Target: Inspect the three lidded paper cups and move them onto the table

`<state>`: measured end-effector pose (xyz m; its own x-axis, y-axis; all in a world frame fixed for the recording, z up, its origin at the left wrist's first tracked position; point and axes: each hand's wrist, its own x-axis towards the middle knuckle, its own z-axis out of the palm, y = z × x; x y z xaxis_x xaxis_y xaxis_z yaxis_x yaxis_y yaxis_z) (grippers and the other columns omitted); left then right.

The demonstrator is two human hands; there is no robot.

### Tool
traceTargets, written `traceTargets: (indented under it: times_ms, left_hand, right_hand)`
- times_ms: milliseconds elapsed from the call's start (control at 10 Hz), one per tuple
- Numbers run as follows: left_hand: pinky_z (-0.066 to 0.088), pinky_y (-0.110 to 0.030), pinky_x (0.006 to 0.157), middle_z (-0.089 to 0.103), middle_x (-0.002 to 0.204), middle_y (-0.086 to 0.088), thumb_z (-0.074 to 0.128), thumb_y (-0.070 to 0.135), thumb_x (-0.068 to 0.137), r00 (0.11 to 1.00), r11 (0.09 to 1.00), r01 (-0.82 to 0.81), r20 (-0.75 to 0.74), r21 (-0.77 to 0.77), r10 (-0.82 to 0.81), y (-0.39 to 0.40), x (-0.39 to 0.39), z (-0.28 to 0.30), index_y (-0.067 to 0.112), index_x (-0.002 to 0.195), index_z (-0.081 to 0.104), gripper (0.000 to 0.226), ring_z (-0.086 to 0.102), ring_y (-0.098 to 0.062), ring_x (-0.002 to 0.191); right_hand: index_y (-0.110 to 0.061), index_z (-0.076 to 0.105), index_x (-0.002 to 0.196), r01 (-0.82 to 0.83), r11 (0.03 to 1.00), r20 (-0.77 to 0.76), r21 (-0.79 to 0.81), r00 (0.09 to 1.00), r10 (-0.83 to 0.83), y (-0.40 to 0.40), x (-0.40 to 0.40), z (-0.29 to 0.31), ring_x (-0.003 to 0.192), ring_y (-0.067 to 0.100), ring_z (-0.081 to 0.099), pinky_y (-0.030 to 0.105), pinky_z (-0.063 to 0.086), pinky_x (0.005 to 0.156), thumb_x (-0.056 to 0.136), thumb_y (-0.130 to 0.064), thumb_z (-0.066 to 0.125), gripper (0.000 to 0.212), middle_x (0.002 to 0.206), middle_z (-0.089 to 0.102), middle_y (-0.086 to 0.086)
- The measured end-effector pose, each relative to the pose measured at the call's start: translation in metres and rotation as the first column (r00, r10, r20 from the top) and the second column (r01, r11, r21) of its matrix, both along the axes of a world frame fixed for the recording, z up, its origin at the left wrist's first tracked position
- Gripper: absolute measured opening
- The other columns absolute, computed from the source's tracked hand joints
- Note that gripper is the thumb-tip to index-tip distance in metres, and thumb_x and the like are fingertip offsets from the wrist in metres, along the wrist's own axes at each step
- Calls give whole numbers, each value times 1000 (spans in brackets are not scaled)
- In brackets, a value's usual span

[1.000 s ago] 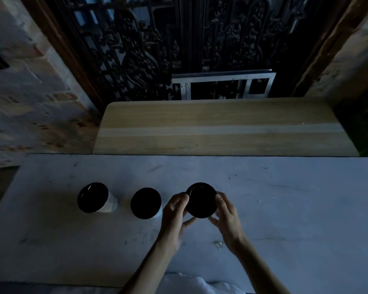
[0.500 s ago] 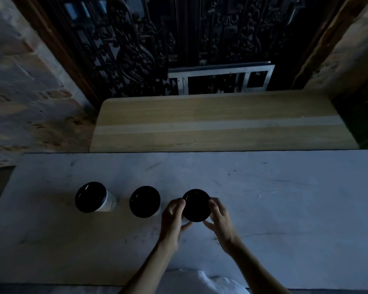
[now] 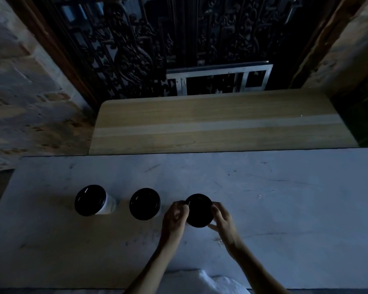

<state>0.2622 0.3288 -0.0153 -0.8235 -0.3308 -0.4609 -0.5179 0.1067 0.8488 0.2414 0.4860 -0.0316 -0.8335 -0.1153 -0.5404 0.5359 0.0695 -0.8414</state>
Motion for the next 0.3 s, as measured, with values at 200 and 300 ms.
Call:
traceTargets:
  times_ms: [200,300]
  left_hand:
    - [51,-9,89,65,126,1,63,17,102,995,981,55,-75,-184,-70,-5,4,-8,14,132,61,31,65,-15,117]
    - [49,-30,102,57,133,3,63,21,100,984,962,63,-143,-266,-104,-4,1,-3,16,138,59,38,59,-20,128]
  right_hand:
    - [-19,61,124,-22,977,-152,213,987,55,4,0,1,111,23,70,41,56,90,74,-80,46,80,121,73,4]
    - [-17,57,135,-37,951,-194,308,976,101,4,-3,6,117,22,67,34,51,89,78,-76,38,84,135,66,4]
